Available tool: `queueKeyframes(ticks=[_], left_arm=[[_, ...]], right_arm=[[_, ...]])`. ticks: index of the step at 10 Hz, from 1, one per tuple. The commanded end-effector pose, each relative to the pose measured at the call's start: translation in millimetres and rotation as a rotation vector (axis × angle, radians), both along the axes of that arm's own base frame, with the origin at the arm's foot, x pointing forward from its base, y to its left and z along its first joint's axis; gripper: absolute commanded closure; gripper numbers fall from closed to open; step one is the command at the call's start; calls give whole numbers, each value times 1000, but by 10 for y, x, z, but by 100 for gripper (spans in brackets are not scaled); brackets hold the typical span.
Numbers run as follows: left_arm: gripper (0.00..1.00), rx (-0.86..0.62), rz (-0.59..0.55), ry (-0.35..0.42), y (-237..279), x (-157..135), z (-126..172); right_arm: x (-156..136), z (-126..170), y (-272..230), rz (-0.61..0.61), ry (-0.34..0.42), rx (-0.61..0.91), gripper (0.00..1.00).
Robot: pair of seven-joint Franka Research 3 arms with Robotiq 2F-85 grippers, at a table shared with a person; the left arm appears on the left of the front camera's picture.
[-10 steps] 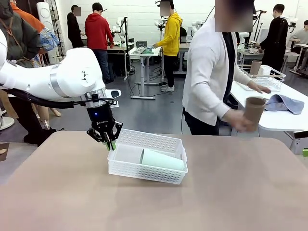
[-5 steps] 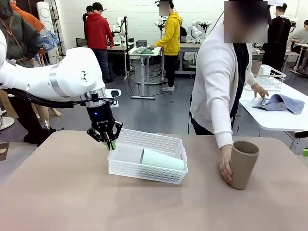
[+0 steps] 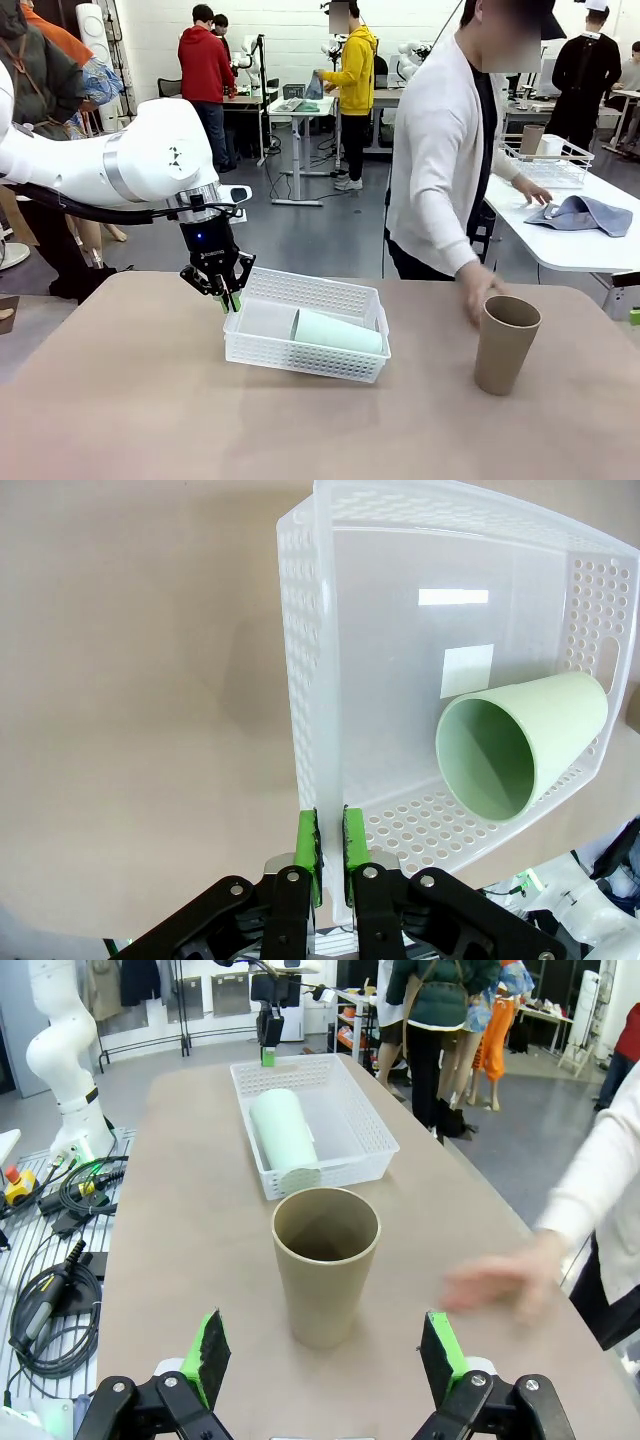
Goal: Clean and organize the cups into the basket.
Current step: Pick up the Reusable plastic cup from the right side of the table and stack it inside the Organizing basket in the center of the table.
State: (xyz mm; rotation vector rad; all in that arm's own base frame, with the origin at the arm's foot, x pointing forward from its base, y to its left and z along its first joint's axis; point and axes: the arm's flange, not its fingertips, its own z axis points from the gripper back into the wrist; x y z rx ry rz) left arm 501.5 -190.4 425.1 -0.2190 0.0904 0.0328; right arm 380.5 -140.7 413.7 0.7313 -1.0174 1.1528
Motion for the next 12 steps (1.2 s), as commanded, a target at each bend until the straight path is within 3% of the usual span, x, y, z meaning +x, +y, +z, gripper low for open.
queueKeyframes(ticks=[1, 4, 5, 8, 12], left_arm=[[100, 0, 4, -10, -12, -7, 7], [100, 0, 4, -10, -12, -7, 7], [100, 0, 4, -10, -12, -7, 7], [100, 0, 4, -10, -12, -7, 7], [100, 0, 4, -10, -12, -7, 7]], right_arm=[[-40, -14, 36, 2, 1, 0, 0], [0, 0, 0, 0, 0, 0, 0], [172, -262, -71, 7, 52, 23, 0], [362, -712, -94, 43, 82, 36, 0], [516, -1133, 35, 87, 44, 75, 0]])
